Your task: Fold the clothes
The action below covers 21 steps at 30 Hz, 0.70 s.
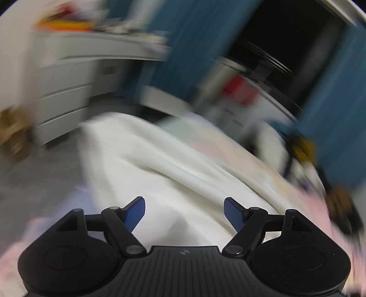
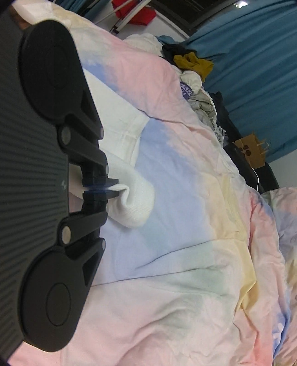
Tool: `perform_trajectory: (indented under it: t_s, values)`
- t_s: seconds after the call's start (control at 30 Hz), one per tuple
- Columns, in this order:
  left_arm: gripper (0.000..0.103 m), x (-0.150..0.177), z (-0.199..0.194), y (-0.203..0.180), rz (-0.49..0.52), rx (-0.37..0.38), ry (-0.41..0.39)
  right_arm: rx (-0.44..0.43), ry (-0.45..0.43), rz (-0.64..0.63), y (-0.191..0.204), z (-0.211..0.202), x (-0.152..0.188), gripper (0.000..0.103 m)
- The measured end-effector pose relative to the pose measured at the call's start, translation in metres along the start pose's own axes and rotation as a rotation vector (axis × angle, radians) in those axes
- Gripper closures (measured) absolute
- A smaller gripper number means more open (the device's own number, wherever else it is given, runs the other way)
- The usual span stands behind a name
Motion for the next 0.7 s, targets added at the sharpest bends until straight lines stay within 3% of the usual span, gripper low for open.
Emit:
perform_trajectory:
  t_s: [0.17,0.3,0.43,0.47,0.5,0.6,0.7]
  values:
    - [0.025,-0.045,0.05,0.089,-0.249,-0.048,-0.025,0.007,-0.013,-0.02,0.009,0.0,0.002,0.098]
    - [0.03,-0.064,0.086,0.123,-0.388,0.092,-0.014,0.014,-0.015,-0.016,0.014,0.009,0.0,0.098]
    - [0.051,-0.077,0.106,0.134,-0.389,0.203,-0.011,0.026,-0.021,-0.026,0.019,0.013,0.001,0.097]
    - [0.065,-0.08,0.114,0.13,-0.38,0.205,-0.004,0.033,-0.023,-0.038,0.021,0.014,0.001,0.097]
    - [0.092,-0.085,0.122,0.125,-0.363,0.19,0.001,0.038,-0.025,-0.046,0.023,0.015,0.002,0.097]
    - [0.096,-0.11,0.128,0.092,-0.239,0.103,-0.04,0.042,-0.039,-0.064,0.026,0.015,0.001,0.097]
    - [0.096,-0.152,0.12,0.053,-0.138,0.091,-0.088,0.005,-0.053,-0.017,0.021,0.012,-0.005,0.098]
Point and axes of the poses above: each gripper's, at about its wrist camera, not at the fingertips, and z roughly the way its jaws point, y to its left, x to its underside, the point moved 1 cm from there along z, roughly the way its jaws point, and after that the axes turned 3 degrees about x, right-handed, at the moved point
